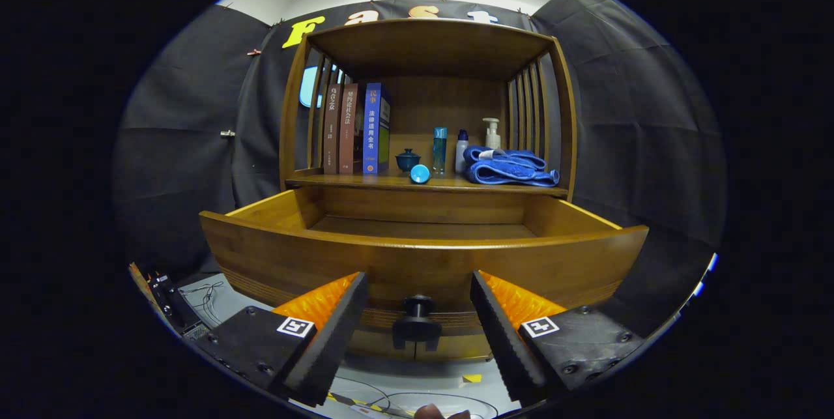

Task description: Pull open the drawer, take out the items inside it, and place them on the countertop above the cabinet.

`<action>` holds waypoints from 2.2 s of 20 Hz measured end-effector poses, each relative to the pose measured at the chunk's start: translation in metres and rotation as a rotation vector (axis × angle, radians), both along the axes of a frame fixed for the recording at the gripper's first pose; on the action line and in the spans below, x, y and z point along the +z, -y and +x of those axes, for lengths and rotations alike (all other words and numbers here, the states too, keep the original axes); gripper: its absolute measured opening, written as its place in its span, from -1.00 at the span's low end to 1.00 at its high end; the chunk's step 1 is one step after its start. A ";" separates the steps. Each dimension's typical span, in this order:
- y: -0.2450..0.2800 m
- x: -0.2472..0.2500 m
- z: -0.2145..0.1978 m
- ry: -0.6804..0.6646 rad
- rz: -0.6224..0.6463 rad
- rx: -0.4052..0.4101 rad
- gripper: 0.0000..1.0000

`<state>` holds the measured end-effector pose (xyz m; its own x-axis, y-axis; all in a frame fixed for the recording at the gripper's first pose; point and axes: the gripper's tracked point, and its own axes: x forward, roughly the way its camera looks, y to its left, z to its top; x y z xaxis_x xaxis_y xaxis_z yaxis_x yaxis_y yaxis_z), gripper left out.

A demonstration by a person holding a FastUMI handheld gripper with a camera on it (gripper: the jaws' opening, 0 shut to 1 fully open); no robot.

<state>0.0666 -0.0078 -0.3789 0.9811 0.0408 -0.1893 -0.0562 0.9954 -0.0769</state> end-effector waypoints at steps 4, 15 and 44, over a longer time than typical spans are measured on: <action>0.006 -0.018 0.006 -0.040 -0.006 -0.035 0.98; -0.001 -0.006 0.023 -0.012 -0.080 -0.038 0.99; -0.022 -0.002 0.188 0.038 -0.086 -0.052 0.99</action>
<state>0.2551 0.0143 -0.3808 0.9880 -0.0251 -0.1523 -0.0001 0.9866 -0.1633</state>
